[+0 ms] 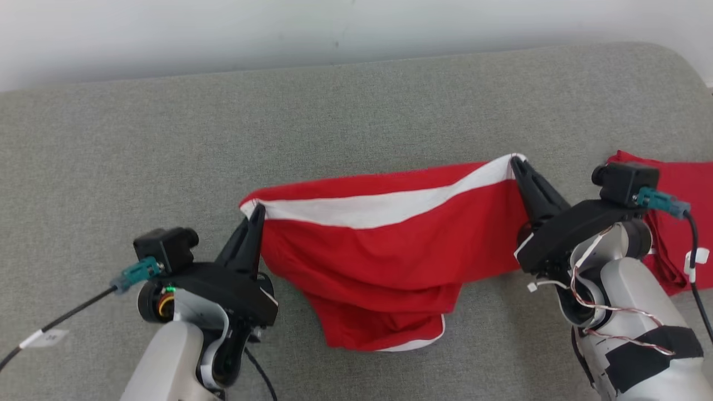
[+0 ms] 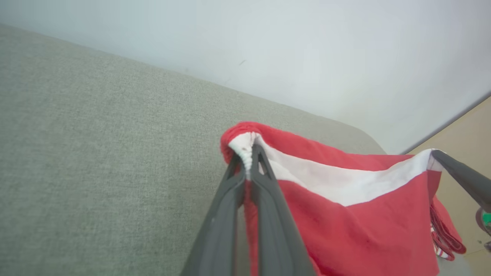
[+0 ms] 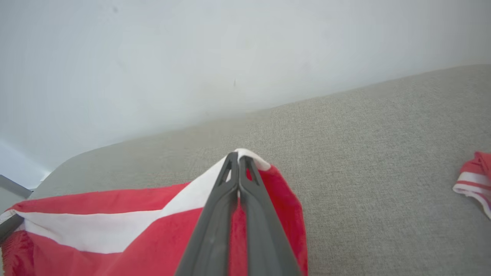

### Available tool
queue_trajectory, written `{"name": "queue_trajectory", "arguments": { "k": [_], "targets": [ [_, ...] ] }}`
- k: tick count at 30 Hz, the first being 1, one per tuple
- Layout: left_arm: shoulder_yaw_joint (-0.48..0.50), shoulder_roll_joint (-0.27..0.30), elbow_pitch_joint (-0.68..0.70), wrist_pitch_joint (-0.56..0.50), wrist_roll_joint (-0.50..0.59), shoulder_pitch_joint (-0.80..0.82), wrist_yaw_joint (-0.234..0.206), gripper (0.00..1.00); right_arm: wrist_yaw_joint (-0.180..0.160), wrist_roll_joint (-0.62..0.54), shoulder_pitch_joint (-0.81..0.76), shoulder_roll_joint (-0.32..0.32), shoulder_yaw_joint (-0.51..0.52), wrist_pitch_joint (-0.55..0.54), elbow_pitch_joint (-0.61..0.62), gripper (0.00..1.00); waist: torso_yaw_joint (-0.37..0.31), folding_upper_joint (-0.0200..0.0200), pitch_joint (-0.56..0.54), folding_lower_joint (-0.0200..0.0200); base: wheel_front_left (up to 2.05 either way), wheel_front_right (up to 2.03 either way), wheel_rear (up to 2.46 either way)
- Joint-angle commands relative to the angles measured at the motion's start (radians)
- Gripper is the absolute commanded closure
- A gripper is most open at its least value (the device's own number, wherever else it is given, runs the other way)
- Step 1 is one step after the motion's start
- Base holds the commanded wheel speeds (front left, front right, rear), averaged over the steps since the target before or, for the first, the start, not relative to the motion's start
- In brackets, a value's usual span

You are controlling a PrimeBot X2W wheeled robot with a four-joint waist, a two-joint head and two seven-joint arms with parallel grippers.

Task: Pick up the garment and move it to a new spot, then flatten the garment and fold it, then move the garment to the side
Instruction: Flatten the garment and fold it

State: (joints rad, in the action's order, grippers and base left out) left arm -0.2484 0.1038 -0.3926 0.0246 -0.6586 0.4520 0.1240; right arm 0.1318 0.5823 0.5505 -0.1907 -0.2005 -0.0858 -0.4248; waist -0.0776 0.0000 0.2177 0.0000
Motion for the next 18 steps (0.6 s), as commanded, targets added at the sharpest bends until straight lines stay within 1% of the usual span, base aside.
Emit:
{"name": "queue_trajectory", "arguments": {
  "k": [1,5,9,10,12,14,16,18],
  "targets": [
    [0.001,0.005,0.008,0.001,-0.003,0.014,0.005,1.0,-0.003,0.004,0.012,-0.005,-0.001,0.009,0.008,1.0,0.0,0.0,0.001,0.0,0.0,0.0,0.0],
    [-0.007,0.016,0.03,-0.016,-0.024,0.071,0.007,1.0,-0.003,0.016,0.063,-0.008,-0.019,-0.004,0.019,1.0,-0.006,0.0,0.017,0.0,0.0,0.0,0.0],
    [0.007,0.037,0.047,-0.047,-0.06,0.174,0.009,1.0,-0.003,0.055,0.168,0.0,-0.036,-0.037,0.036,1.0,-0.024,0.0,0.071,0.0,0.0,0.0,0.0],
    [0.014,0.037,0.049,-0.061,-0.078,0.209,0.009,1.0,-0.003,0.067,0.205,0.0,-0.036,-0.049,0.035,1.0,-0.029,0.0,0.095,0.0,0.0,0.0,0.0],
    [0.011,0.063,0.041,-0.089,-0.078,0.293,0.009,1.0,-0.003,0.098,0.285,0.01,-0.034,-0.068,0.024,1.0,-0.039,0.0,0.144,0.0,0.0,0.0,0.0],
    [0.027,0.072,0.041,-0.108,-0.102,0.388,0.006,1.0,-0.003,0.099,0.38,0.003,-0.039,-0.085,0.003,1.0,-0.052,0.0,0.203,0.0,0.0,0.0,0.0],
    [0.051,0.074,0.041,-0.113,-0.124,0.489,0.005,1.0,-0.003,0.116,0.48,0.007,-0.023,-0.083,-0.022,1.0,-0.06,0.0,0.263,0.0,0.0,0.0,0.0],
    [0.077,0.079,0.041,-0.113,-0.133,0.593,0.0,1.0,-0.003,0.1,0.59,-0.001,-0.01,-0.066,-0.049,1.0,-0.066,0.0,0.321,0.0,0.0,0.0,0.0]
  ]
}}
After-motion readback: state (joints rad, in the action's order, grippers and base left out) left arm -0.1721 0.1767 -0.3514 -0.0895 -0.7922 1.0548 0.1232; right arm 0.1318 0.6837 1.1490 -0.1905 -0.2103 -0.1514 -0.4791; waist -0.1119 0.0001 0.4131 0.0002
